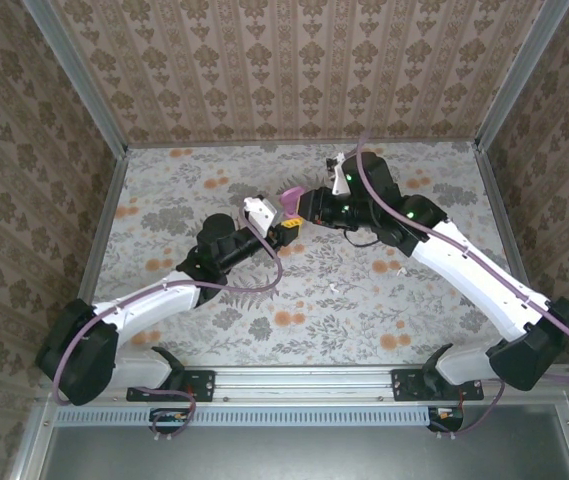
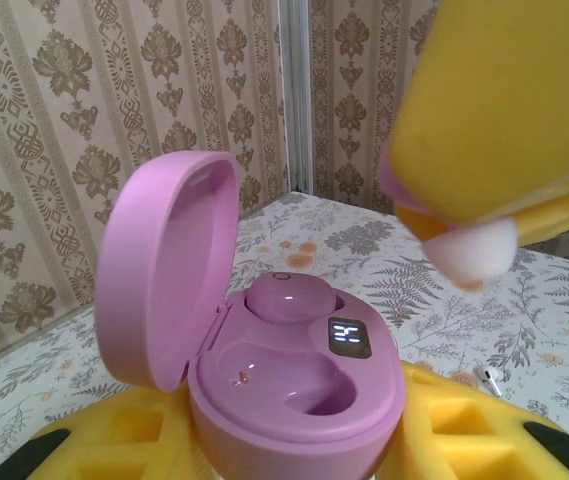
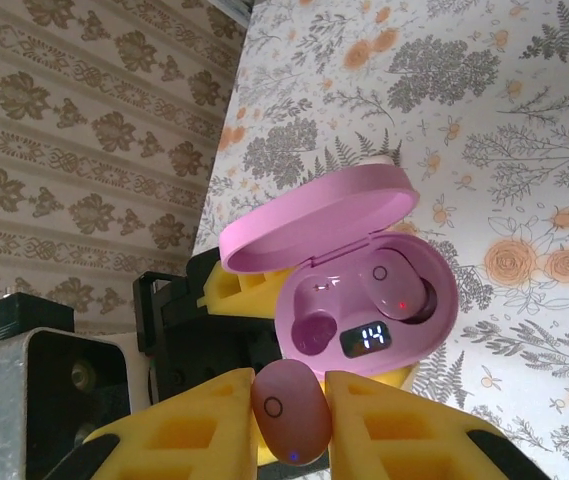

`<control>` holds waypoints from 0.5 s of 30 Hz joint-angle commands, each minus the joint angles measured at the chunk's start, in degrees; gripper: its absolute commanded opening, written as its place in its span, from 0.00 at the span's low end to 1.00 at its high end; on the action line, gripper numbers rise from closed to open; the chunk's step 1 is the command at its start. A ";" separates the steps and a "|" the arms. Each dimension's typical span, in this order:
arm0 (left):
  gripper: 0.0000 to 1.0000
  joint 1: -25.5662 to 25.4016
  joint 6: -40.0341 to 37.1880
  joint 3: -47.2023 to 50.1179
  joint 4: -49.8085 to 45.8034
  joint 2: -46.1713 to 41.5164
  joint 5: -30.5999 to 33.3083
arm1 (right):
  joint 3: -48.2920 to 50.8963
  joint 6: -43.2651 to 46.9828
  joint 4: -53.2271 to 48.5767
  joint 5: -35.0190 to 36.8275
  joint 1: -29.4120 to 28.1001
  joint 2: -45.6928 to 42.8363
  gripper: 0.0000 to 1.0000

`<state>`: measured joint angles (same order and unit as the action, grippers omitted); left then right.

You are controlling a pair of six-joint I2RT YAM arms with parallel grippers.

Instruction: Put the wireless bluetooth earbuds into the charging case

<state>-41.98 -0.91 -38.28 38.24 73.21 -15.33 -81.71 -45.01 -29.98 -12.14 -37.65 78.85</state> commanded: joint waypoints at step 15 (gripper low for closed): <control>0.38 -0.32 0.80 -1.79 4.04 0.62 0.13 | -7.83 2.47 -6.76 9.15 -3.86 5.87 0.24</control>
<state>-42.02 -0.89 -38.28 39.53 73.45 -15.31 -87.31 -43.83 -34.30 -4.95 -40.95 83.92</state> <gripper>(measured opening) 0.380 0.240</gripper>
